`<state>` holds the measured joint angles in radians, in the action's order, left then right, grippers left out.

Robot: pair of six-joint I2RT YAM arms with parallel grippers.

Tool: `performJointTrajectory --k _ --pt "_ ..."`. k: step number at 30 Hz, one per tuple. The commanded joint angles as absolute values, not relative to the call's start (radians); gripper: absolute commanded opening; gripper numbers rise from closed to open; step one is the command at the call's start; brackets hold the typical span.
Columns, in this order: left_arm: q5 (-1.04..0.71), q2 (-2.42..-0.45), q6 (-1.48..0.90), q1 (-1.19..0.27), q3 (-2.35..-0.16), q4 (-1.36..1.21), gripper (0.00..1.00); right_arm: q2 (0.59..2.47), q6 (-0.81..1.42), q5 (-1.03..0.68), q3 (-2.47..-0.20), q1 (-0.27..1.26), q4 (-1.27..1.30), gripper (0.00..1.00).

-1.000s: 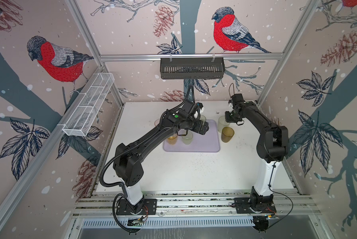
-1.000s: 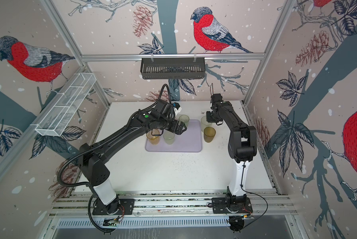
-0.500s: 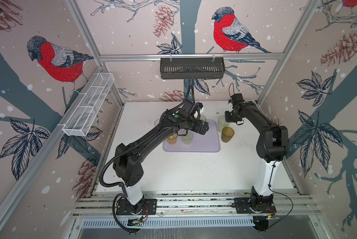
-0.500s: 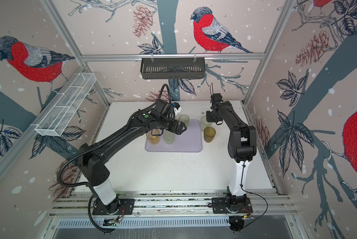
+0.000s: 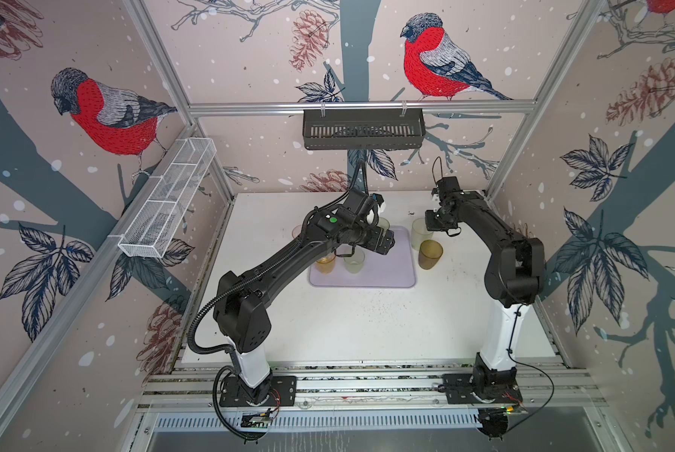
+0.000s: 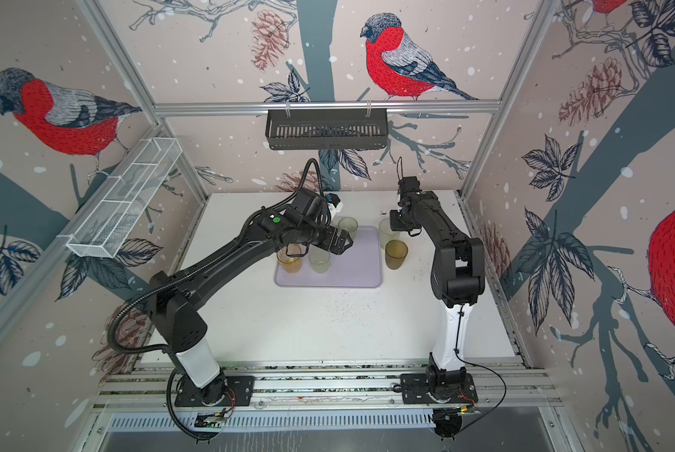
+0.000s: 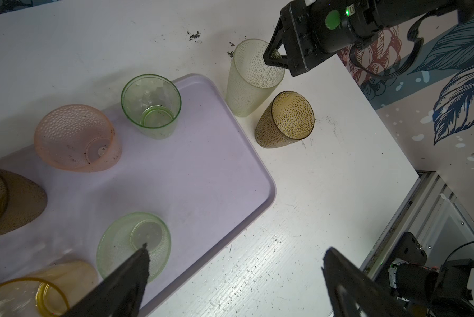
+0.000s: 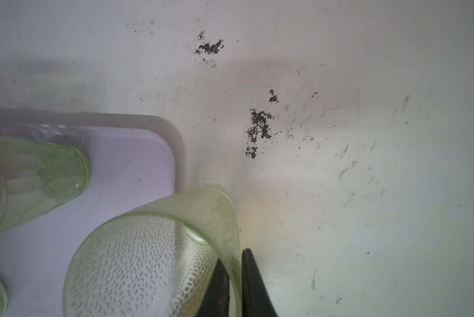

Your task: Place the glasses into the tray

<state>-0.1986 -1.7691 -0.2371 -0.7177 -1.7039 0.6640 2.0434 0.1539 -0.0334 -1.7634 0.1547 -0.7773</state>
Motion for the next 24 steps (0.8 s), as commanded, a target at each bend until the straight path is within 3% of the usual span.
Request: performJointTrajectory --k 1,8,12,24 --pt "-0.192 -1.761 -0.232 -0.719 -1.704 0.645 0.98 2.037 0.15 -0.029 -1.772 0.156 -0.782 0.12" --pt "-0.192 -1.758 -0.235 -0.719 -1.7 0.645 0.98 2.025 0.152 -0.026 -1.776 0.156 -0.781 0.1" --pt "-0.193 -1.758 -0.239 -0.719 -1.698 0.644 0.98 2.025 0.152 -0.024 -1.777 0.156 -0.781 0.04" --pt "-0.196 -1.749 -0.247 -0.719 -1.676 0.621 0.98 2.02 0.151 -0.015 -1.812 0.161 -0.79 0.03"
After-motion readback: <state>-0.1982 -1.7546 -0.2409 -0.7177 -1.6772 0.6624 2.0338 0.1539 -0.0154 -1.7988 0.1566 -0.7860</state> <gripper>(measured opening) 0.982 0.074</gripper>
